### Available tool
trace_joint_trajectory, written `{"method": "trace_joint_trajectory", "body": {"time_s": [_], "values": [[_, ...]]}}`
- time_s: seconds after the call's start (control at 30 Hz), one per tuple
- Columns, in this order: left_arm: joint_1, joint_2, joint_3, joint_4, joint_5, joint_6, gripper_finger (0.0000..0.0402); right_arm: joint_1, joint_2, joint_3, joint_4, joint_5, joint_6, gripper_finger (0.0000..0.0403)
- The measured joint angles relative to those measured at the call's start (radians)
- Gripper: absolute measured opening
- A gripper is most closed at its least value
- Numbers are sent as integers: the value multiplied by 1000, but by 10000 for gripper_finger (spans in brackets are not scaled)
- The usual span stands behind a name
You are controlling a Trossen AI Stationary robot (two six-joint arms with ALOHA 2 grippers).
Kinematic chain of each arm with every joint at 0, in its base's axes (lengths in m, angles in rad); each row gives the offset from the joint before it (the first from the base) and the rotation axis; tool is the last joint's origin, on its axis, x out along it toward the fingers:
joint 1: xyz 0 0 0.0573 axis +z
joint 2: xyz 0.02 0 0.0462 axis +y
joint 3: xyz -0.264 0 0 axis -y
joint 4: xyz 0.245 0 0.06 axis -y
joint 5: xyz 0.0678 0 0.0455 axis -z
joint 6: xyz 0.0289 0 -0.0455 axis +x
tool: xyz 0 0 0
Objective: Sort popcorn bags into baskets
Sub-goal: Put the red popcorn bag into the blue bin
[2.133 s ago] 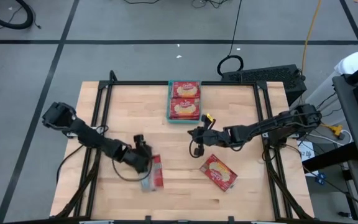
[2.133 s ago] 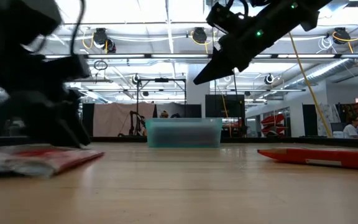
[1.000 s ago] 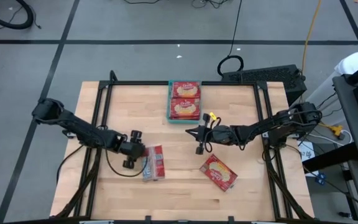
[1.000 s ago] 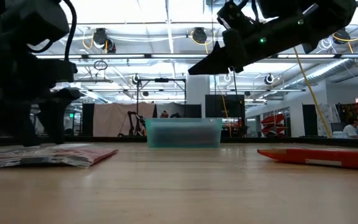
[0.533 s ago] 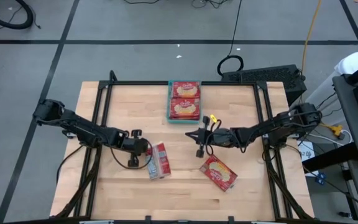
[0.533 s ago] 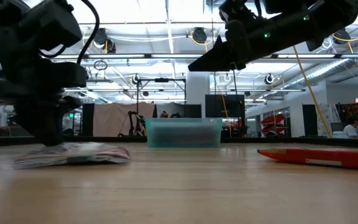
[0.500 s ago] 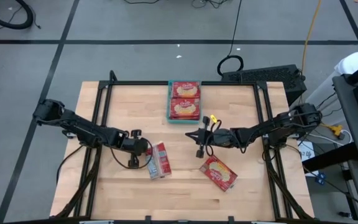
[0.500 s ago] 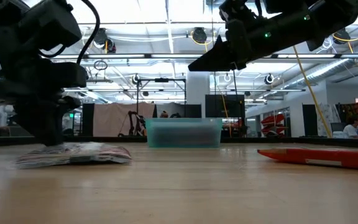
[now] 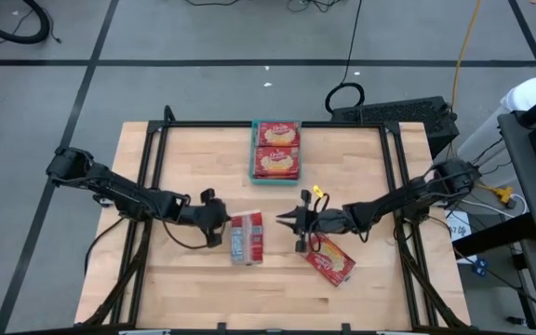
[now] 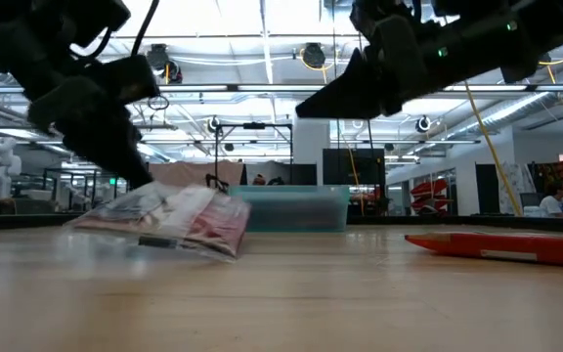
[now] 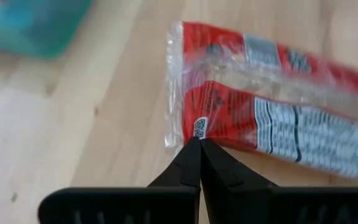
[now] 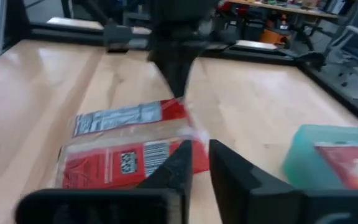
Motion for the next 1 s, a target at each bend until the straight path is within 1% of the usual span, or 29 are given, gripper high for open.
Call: {"method": "trace_joint_trajectory", "body": {"time_s": [0.1,0.17,0.27,0.33,0.4,0.47,0.57,0.7,0.8,0.9,1.0], "values": [[4,0,0,76,-7,-4,1,16,62,3,59,4,20,80],[4,0,0,115,-8,7,1,18,99,20,80,30,65,101],[4,-1,1,168,-27,40,1,5,146,53,83,80,196,129],[4,-1,1,194,-32,63,1,-15,168,68,78,74,313,146],[4,-2,1,210,-32,78,1,-41,177,72,75,7,435,163],[4,-2,1,216,-32,81,1,-66,177,73,64,-89,543,180],[4,-2,1,216,-32,95,1,-93,177,73,30,-179,625,208],[7,-2,1,217,-41,125,1,-113,176,74,-46,-183,674,246],[7,-2,1,231,-53,141,1,-118,178,73,-90,-188,683,265],[14,-2,2,269,-54,167,1,-118,209,74,-2,-272,676,269],[22,-2,2,301,-54,194,0,-118,257,75,123,-350,638,257]]}}
